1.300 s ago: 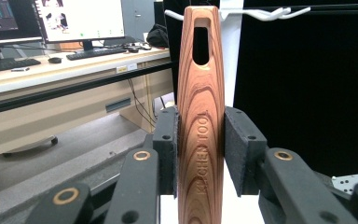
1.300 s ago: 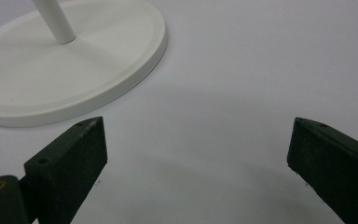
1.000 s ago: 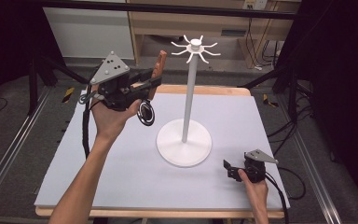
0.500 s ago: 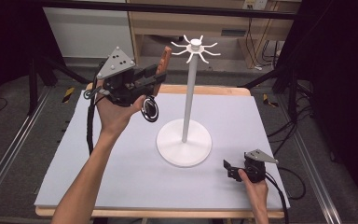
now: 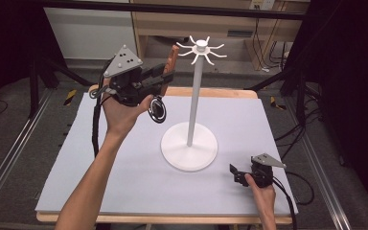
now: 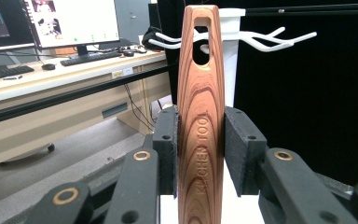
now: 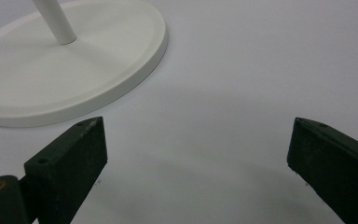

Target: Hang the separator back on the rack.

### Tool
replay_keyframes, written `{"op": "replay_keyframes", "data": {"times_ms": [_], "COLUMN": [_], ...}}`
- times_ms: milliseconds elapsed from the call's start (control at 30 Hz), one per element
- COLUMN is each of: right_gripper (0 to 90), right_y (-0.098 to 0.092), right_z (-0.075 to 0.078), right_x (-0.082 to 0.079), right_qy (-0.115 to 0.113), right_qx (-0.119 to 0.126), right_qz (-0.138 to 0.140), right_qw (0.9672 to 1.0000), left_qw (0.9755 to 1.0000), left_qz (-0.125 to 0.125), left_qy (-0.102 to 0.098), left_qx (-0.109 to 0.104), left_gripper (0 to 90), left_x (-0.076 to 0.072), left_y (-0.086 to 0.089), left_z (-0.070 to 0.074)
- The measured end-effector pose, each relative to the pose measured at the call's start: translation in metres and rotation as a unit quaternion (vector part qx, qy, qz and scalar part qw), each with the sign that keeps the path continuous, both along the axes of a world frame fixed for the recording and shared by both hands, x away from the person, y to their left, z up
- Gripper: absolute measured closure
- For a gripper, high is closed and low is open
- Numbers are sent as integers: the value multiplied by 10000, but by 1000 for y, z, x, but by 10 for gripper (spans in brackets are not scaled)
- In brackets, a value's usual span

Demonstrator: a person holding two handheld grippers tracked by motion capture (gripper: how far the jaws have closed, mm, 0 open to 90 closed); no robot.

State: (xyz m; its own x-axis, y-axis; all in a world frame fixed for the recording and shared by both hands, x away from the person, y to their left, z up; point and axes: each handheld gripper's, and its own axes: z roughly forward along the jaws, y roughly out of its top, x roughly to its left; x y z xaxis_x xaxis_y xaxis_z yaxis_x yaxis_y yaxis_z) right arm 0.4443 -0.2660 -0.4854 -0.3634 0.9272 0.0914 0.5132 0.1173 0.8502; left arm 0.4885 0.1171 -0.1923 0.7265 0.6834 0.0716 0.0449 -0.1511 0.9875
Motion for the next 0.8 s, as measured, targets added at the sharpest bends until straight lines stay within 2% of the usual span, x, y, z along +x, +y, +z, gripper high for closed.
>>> {"op": "replay_keyframes", "data": {"times_ms": [267,800], "right_gripper": [53,53], "right_y": [0,0], "right_z": [0,0], "right_x": [0,0], "right_qy": [4,9], "right_qx": [-2,10], "right_qz": [1,3], "right_qw": [10000,10000], "left_qw": [9999,9998], "left_qz": [-27,-166], "left_qy": [40,123], "left_qx": [92,-59], "left_gripper": [674,673], "left_x": [4,12], "left_y": [-6,-10], "left_z": [-1,-5]}}
